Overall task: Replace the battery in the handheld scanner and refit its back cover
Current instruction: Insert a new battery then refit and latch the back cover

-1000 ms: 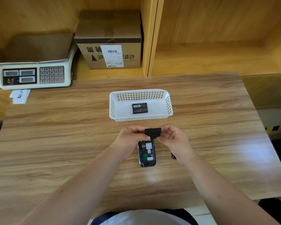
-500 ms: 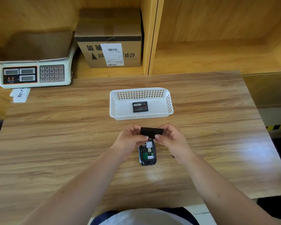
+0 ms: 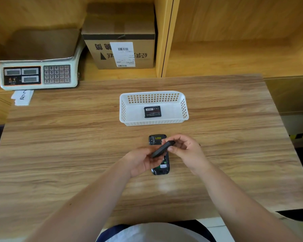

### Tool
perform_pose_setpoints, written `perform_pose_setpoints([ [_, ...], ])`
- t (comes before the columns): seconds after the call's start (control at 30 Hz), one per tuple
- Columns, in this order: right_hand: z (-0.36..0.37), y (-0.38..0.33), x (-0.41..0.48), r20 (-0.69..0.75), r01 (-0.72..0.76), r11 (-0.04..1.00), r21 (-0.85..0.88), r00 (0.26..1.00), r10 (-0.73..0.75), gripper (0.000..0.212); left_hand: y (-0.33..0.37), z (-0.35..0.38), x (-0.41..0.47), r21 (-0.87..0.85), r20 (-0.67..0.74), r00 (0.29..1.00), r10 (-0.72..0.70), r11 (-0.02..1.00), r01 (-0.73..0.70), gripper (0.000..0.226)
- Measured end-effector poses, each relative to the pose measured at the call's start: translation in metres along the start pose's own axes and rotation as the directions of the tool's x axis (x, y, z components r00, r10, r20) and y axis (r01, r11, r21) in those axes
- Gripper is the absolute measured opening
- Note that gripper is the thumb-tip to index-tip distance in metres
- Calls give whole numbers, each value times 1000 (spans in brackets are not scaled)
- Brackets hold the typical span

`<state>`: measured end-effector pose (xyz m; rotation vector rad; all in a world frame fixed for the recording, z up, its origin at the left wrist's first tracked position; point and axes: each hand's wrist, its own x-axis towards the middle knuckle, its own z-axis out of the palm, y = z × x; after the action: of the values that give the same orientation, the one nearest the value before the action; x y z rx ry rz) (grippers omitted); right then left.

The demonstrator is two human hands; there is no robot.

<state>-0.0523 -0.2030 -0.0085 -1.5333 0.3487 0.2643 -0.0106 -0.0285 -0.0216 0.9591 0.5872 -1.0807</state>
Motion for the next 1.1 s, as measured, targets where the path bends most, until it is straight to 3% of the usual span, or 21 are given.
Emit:
perform_pose_setpoints([
  [0.13, -2, 12, 0, -11, -118, 989, 93, 993, 120, 42, -7, -9, 4, -20, -23, 1000, 15, 1000, -16, 17],
  [0.23, -1, 22, -1, 42, -308, 925, 223, 951, 306, 27, -13, -15, 8, 19, -60, 998, 23, 1000, -22, 15],
  [0.37, 9, 35, -9, 84, -485, 861, 154, 874, 478, 31, -27, -19, 11, 0, -79, 997, -14, 1000, 14, 16],
  [0.53, 22, 56, -21, 13, -488, 870, 63, 872, 489, 56, -47, -24, 18, 23, -146, 988, -43, 999, 46, 22],
  [0.7, 19, 64, -29, -15, -439, 898, 5, 898, 439, 50, -59, -26, 22, 21, -156, 987, -45, 999, 49, 22],
  [0.83, 15, 69, -30, -39, -447, 895, 4, 894, 446, 41, -63, -27, 27, 71, -261, 965, 12, 997, 7, 45],
  [0.97, 10, 73, -28, -31, -438, 899, -8, 899, 438, 42, -65, -30, 22, 265, -233, 966, 112, 963, -48, 55],
  [1.1, 11, 76, -28, -12, -413, 905, -99, 910, 414, 53, -68, -32, 19, 568, -201, 948, 247, 818, -93, 61],
])
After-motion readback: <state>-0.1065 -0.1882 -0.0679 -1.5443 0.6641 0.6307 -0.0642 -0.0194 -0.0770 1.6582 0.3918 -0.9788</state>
